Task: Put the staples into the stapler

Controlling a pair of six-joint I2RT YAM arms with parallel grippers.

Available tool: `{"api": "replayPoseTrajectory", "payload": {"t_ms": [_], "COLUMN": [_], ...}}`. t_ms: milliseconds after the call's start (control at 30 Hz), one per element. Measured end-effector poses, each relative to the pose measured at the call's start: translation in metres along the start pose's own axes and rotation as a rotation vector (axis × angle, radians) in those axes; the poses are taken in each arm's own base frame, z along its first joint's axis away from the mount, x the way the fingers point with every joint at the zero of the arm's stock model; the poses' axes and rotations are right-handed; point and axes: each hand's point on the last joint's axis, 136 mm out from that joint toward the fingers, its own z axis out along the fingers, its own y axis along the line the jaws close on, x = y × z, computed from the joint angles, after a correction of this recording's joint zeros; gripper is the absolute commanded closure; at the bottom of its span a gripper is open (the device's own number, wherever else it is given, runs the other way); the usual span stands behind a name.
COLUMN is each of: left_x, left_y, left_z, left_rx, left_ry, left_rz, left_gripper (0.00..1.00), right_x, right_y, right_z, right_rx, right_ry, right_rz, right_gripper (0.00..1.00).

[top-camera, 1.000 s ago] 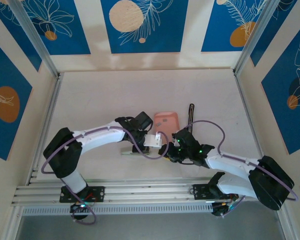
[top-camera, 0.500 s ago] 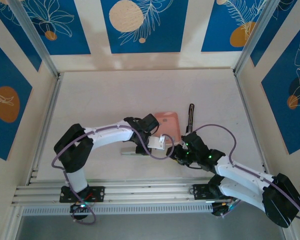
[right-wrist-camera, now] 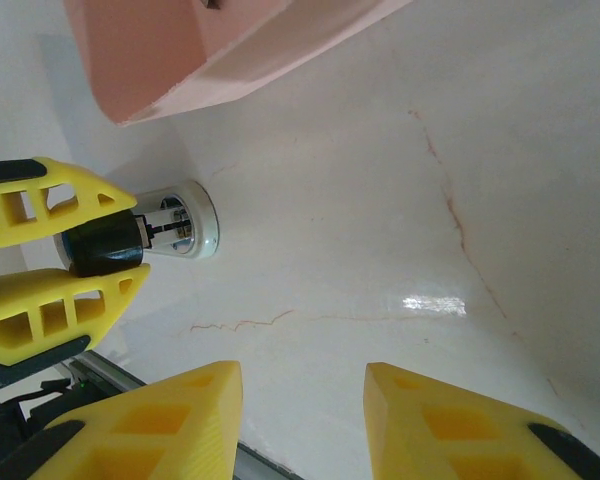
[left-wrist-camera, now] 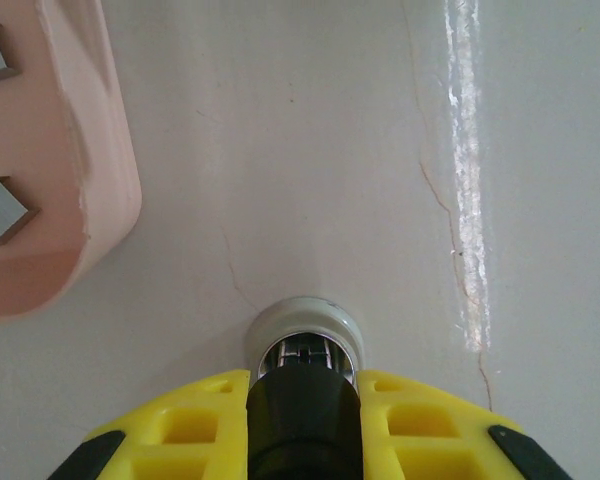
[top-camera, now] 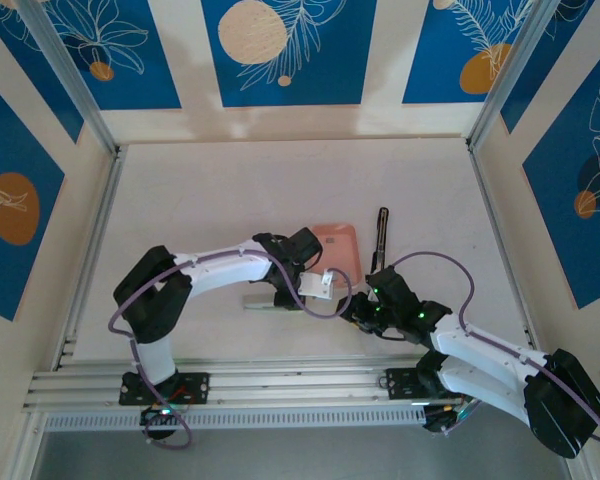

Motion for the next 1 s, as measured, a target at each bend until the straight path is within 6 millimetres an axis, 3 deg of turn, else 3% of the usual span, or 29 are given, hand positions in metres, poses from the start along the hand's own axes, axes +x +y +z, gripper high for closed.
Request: {"api": "replayPoseTrajectory", "payload": {"t_ms": [167, 600, 700, 833, 1000], "left_x": [0.000, -0.003, -0.007, -0.011, 0.008], "left_y": [0.000, 0.005, 0.014, 0.034, 0.067], "left_z": [0.007, -0.004, -0.016, -0.036, -0.063], "left_rx": [0.001, -0.031, -0.073, -0.134, -0.199], "left_ry": [0.023, 0.034, 0.025, 0.013, -0.001], "left_rz": [0.002, -0.081, -0.171, -0.316, -0.581], "left_gripper": [0.94, 0.93, 1.00, 1.00, 1.00], "right_x": [-0.001, 0.000, -0.001, -0.002, -0.002], "right_y": [0.000, -0.001, -0.001, -0.001, -0.002], "right_z": [-0.001, -0.003, -0.004, -0.004, -0.004], "right_rx": [-0.004, -0.012, -0.011, -0.011, -0.011], "right_ry": [-0.004, -0.011, -0.014, -0.017, -0.017], "right_rz": [0.000, -0.003, -0.001, -0.002, -0.009], "right_gripper": [0.62, 0.62, 0.62, 0.62, 0.62]}}
